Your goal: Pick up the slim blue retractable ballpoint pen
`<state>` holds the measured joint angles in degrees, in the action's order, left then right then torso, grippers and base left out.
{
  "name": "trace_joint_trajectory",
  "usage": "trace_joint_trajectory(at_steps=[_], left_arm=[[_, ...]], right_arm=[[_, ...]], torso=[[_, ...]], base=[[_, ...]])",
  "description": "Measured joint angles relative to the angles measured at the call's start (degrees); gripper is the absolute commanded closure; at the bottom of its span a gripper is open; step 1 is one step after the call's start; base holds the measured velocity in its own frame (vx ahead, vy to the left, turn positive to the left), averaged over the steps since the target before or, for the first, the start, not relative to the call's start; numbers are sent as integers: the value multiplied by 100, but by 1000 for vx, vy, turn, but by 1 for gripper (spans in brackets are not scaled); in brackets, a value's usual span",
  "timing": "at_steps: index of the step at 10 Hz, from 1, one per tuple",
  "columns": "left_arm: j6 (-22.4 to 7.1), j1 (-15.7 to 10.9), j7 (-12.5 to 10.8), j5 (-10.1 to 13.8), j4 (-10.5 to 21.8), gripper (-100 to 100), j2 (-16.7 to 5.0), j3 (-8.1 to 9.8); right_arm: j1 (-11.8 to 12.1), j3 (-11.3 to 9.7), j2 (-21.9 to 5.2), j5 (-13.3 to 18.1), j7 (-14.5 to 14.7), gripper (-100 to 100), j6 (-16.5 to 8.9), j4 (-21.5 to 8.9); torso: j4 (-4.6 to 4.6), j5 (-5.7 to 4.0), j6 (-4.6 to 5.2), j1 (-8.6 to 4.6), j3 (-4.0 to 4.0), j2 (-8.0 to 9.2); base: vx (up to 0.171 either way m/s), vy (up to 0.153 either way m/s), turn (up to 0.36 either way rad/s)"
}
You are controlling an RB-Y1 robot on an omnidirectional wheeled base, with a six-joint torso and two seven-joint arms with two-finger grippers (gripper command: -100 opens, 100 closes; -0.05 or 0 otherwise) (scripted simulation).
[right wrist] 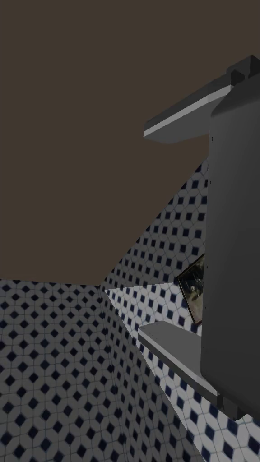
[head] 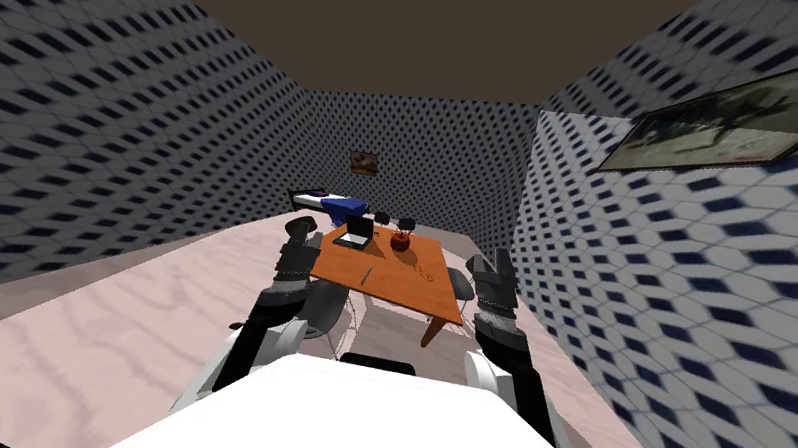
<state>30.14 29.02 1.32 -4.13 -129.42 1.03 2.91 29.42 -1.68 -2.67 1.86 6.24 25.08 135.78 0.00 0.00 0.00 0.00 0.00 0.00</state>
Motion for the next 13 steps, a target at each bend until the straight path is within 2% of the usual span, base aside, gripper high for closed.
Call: trace_joint_trajectory(at_steps=[3, 6, 7, 9, 12, 13], left_arm=[[-266, -77, -319, 186, 211, -100, -460, 60], [-681, -203, -781, 455, 579, -100, -836, 121], [-784, -196, -893, 502, 602, -100, -886, 125], [-1058, -286, -1223, 708, 874, -100, -1091, 192], [-1252, -249, -1604, 886, 1138, -100, -1227, 183], [-1429, -301, -1770, 995, 1218, -100, -1322, 229]], right_arm=[[0, 0, 0, 0, 0, 0, 0, 0], [0, 0, 0, 0, 0, 0, 0, 0], [0, 0, 0, 0, 0, 0, 0, 0], [0, 0, 0, 0, 0, 0, 0, 0], [1, 0, 0, 0, 0, 0, 0, 0], [0, 0, 0, 0, 0, 0, 0, 0]], torso=[[-1, 1, 2, 6, -2, -3], [-1, 1, 1, 6, -3, -5], [-1, 1, -1, 5, -2, -4], [-2, 1, 2, 6, -4, -6], [-1, 1, -2, 4, -2, -4], [-1, 1, 2, 4, -3, -5]], base=[[8, 9, -148], [9, 9, -161], [9, 6, -121], [12, 11, -191], [8, 7, -164], [15, 14, -319]])
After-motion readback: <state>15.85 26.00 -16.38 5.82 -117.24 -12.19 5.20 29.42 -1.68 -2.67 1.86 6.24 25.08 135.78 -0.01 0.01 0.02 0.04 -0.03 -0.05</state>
